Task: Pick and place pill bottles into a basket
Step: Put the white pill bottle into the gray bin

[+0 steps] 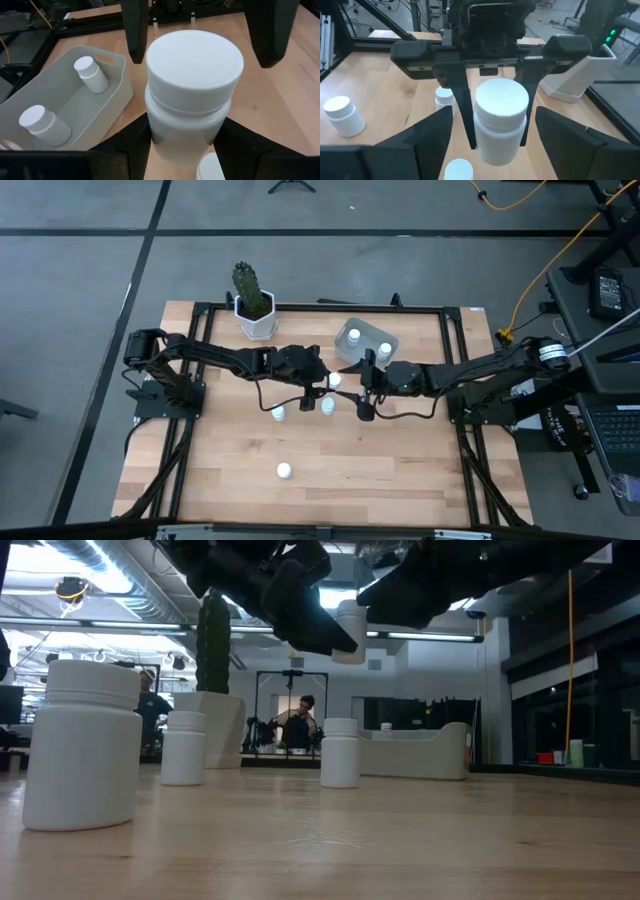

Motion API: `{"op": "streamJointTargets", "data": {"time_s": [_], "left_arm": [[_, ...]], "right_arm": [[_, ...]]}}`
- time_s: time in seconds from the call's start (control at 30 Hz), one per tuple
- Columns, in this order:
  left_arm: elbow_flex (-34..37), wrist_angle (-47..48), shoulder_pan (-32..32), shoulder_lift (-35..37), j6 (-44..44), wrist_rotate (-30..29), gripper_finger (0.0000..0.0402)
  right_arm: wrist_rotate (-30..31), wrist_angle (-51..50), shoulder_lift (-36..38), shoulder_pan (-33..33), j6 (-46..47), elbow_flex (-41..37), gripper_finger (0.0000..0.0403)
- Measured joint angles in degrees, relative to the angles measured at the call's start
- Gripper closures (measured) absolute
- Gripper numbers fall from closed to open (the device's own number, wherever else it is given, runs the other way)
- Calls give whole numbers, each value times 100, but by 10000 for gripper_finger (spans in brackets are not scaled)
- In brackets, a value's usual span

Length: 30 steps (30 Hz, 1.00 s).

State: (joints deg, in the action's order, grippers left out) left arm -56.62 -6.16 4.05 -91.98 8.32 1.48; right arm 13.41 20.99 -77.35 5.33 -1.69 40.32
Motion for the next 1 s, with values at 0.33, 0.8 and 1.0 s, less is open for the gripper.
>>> {"op": "streamJointTargets", "data": {"time_s": [0.33,0.8,1.0], "left_arm": [[0,-4,0,0,0,0,217],[2,43,0,0,0,0,217],[2,49,0,0,-1,0,217]], "right_arm": [[-81,226,-204,-193,2,2,119],[-306,569,-329,-250,-142,2,159],[-308,71,-327,-250,-19,241,172]]}}
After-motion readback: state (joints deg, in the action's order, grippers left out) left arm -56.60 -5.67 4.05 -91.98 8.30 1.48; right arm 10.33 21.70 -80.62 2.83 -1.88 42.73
